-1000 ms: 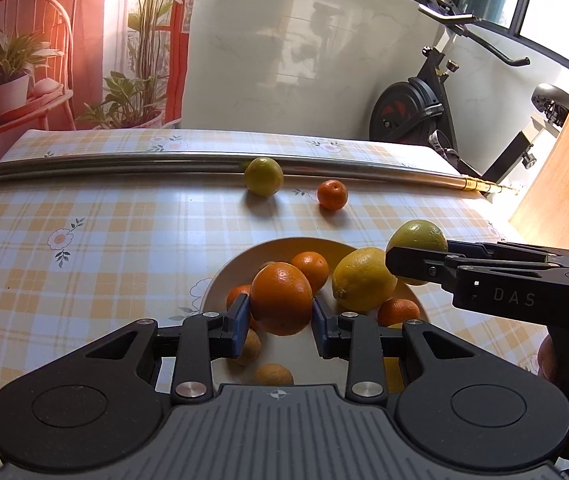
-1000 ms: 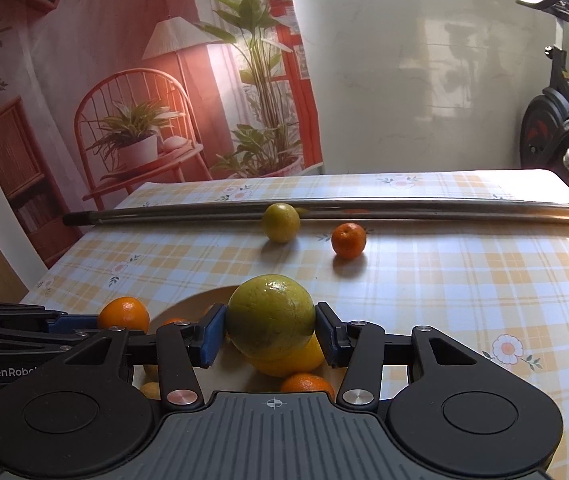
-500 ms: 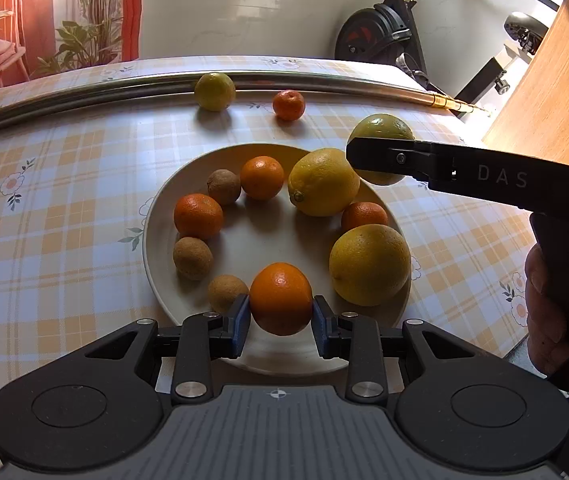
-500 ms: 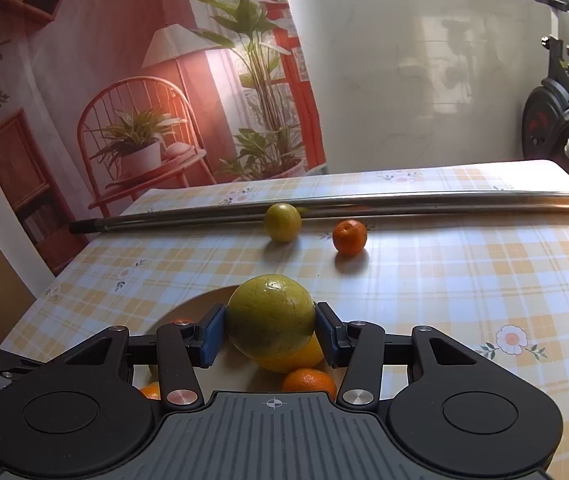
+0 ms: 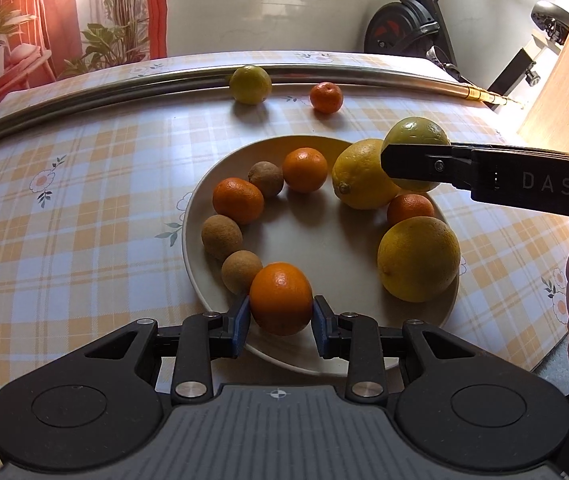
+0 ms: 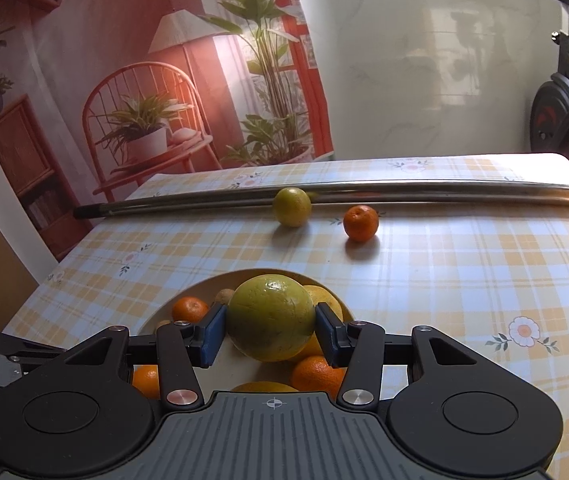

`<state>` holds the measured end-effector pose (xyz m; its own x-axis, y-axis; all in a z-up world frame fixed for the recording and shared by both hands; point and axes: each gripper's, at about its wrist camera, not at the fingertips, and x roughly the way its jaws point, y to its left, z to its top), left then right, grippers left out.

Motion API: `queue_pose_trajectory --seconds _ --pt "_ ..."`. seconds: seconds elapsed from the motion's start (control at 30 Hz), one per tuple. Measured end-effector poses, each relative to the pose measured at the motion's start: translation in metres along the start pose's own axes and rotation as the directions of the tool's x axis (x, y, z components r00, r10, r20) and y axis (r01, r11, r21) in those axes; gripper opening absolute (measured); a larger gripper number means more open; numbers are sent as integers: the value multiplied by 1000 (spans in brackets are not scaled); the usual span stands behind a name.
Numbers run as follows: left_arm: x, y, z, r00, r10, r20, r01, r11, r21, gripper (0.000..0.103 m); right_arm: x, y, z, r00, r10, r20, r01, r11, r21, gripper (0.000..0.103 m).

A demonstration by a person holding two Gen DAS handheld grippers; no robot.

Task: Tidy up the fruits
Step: 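Carry the mandarin and green citrus with both tools over the white plate, then lower the mandarin onto the plate and open the left tool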

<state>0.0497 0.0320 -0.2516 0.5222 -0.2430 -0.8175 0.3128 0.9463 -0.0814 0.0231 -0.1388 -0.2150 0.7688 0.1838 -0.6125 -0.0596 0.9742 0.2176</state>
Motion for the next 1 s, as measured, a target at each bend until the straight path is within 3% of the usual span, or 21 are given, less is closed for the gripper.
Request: queue_pose_trajectory --seconds 0.47,0.67,0.83,1.0 --pt "-2 6 1 999 2 44 -1 1000 -23 37 3 1 0 1000 -5 -9 5 1000 -7 44" --pt "-13 10 1 994 19 105 -14 999 -42 41 6 6 1 1000 7 -26 -8 999 -31 44" --pt "-34 22 7 971 91 219 -64 990 -125 42 22 20 9 996 54 -74 -60 995 -75 44" --pt "-51 37 13 929 227 293 -163 960 -229 51 46 42 12 986 62 -153 -85 986 -145 44"
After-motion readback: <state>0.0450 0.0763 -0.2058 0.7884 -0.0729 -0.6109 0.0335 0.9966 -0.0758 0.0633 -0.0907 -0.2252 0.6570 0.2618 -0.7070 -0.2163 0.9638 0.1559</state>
